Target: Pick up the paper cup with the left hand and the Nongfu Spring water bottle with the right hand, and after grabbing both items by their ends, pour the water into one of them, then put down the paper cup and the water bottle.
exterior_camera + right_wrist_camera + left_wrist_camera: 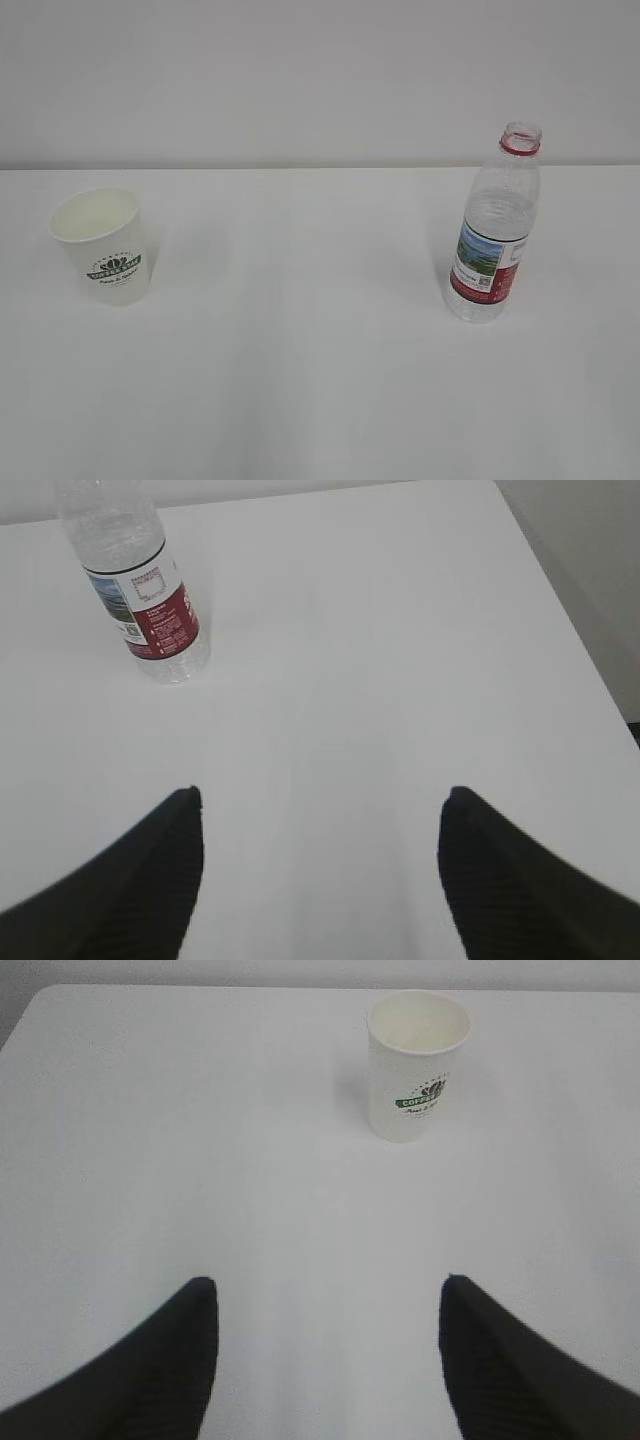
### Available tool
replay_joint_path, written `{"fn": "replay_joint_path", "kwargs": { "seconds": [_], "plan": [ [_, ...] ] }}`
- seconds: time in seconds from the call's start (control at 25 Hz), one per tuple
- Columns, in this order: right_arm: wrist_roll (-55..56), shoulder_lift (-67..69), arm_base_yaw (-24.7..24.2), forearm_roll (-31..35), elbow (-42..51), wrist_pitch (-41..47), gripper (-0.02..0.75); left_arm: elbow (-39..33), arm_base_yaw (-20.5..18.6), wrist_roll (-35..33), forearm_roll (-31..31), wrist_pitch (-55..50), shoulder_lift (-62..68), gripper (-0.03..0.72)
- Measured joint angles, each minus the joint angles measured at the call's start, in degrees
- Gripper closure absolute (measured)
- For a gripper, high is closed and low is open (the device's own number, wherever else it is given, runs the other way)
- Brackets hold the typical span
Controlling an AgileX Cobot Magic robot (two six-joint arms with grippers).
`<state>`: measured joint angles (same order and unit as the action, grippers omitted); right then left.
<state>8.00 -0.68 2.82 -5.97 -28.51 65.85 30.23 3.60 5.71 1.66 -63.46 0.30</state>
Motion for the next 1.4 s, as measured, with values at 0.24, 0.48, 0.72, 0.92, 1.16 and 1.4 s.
{"fn": "replay_joint_path", "kwargs": {
  "seconds": [0.24, 0.48, 0.72, 0.92, 1.16, 1.4],
  "plan": [
    [0.00, 0.00, 0.00, 0.00, 0.00, 0.00, 0.185, 0.00, 0.00, 0.00, 0.00, 0.00, 0.00, 0.185],
    [0.00, 0.00, 0.00, 0.00, 0.00, 0.00, 0.185, 0.00, 0.00, 0.00, 0.00, 0.00, 0.00, 0.191],
    [0.00, 0.00, 0.00, 0.00, 0.00, 0.00, 0.186, 0.00, 0.00, 0.00, 0.00, 0.00, 0.00, 0.202],
    [0.00, 0.00, 0.00, -0.23, 0.00, 0.00, 0.186, 0.00, 0.00, 0.00, 0.00, 0.00, 0.00, 0.202],
    [0.00, 0.00, 0.00, -0.32, 0.00, 0.00, 0.186, 0.00, 0.00, 0.00, 0.00, 0.00, 0.00, 0.205],
    [0.00, 0.00, 0.00, -0.32, 0.00, 0.00, 0.186, 0.00, 0.00, 0.00, 0.00, 0.00, 0.00, 0.207]
  ]
}}
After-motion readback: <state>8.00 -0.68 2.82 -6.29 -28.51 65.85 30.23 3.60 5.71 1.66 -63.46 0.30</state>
